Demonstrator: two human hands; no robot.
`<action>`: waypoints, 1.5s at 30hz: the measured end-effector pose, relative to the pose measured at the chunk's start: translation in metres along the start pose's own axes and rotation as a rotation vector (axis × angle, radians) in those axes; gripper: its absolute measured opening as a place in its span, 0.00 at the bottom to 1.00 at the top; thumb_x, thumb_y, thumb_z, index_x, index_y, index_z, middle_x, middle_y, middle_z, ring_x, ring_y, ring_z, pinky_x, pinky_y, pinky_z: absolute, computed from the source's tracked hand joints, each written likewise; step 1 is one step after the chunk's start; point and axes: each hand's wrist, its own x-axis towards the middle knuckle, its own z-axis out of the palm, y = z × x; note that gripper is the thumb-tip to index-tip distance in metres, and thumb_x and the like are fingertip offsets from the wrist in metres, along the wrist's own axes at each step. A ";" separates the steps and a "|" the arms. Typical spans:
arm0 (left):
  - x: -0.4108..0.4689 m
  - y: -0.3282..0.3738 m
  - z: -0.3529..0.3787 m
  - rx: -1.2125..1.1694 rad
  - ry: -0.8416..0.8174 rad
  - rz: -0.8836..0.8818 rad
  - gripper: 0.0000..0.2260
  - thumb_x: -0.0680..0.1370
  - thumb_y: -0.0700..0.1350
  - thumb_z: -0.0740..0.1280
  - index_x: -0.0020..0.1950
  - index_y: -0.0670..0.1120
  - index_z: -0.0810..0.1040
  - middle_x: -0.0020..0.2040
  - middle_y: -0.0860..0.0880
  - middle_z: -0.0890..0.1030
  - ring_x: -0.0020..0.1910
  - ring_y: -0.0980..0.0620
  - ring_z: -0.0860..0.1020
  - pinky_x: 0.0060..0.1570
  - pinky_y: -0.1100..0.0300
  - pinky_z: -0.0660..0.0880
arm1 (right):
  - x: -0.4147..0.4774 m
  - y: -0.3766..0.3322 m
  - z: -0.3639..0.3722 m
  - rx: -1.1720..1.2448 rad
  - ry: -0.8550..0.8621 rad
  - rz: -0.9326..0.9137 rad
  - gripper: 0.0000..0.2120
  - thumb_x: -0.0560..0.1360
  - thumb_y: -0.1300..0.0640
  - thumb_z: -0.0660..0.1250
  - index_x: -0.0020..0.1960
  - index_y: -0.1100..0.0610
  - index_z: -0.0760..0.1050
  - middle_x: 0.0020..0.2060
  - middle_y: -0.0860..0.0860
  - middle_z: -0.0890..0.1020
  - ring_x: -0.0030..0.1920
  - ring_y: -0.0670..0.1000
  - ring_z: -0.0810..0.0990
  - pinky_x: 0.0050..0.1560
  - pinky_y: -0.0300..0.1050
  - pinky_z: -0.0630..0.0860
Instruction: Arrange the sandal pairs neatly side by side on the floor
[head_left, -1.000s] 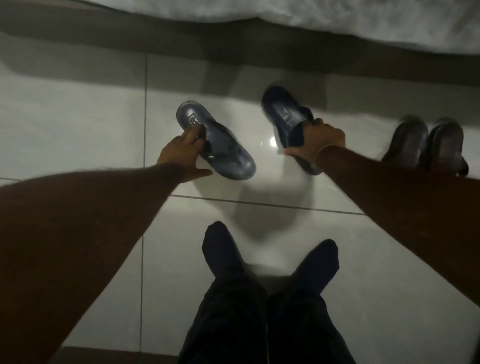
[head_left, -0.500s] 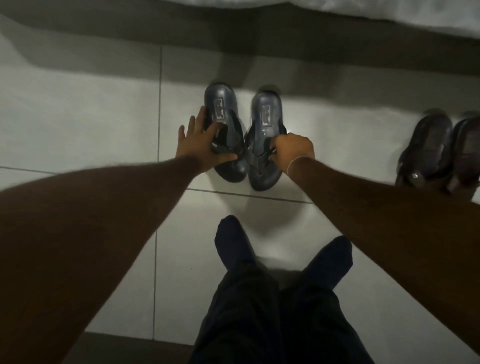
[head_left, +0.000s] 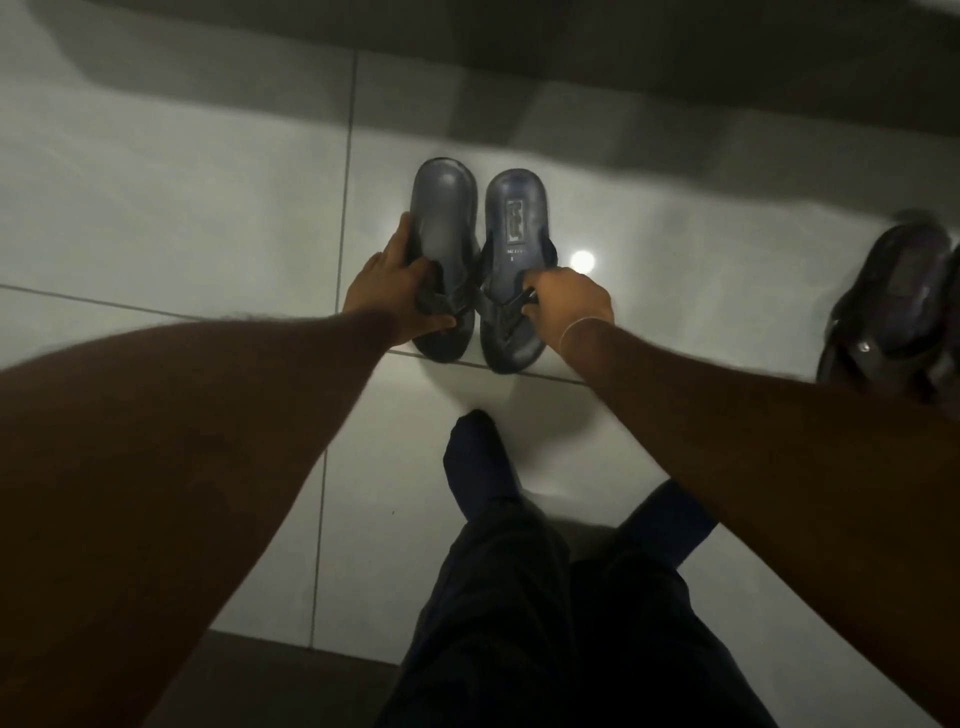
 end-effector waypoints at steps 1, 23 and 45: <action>0.001 0.000 0.001 -0.003 -0.005 -0.003 0.42 0.68 0.60 0.86 0.78 0.53 0.73 0.88 0.56 0.42 0.76 0.36 0.71 0.73 0.39 0.74 | 0.001 0.001 0.001 0.007 0.006 0.008 0.13 0.83 0.53 0.69 0.67 0.50 0.79 0.58 0.56 0.85 0.56 0.61 0.85 0.59 0.57 0.84; 0.008 -0.005 0.003 -0.049 -0.023 0.001 0.39 0.67 0.59 0.86 0.73 0.54 0.75 0.89 0.57 0.41 0.75 0.38 0.73 0.71 0.41 0.77 | 0.009 0.004 0.009 0.096 0.066 0.099 0.14 0.81 0.52 0.72 0.66 0.51 0.80 0.57 0.57 0.85 0.56 0.63 0.85 0.56 0.54 0.81; 0.010 0.000 0.001 0.005 -0.009 0.019 0.52 0.64 0.60 0.87 0.82 0.53 0.65 0.89 0.52 0.42 0.83 0.35 0.60 0.80 0.37 0.64 | -0.005 0.001 -0.003 0.102 0.005 0.066 0.20 0.82 0.54 0.70 0.73 0.51 0.74 0.60 0.58 0.84 0.58 0.63 0.85 0.60 0.59 0.83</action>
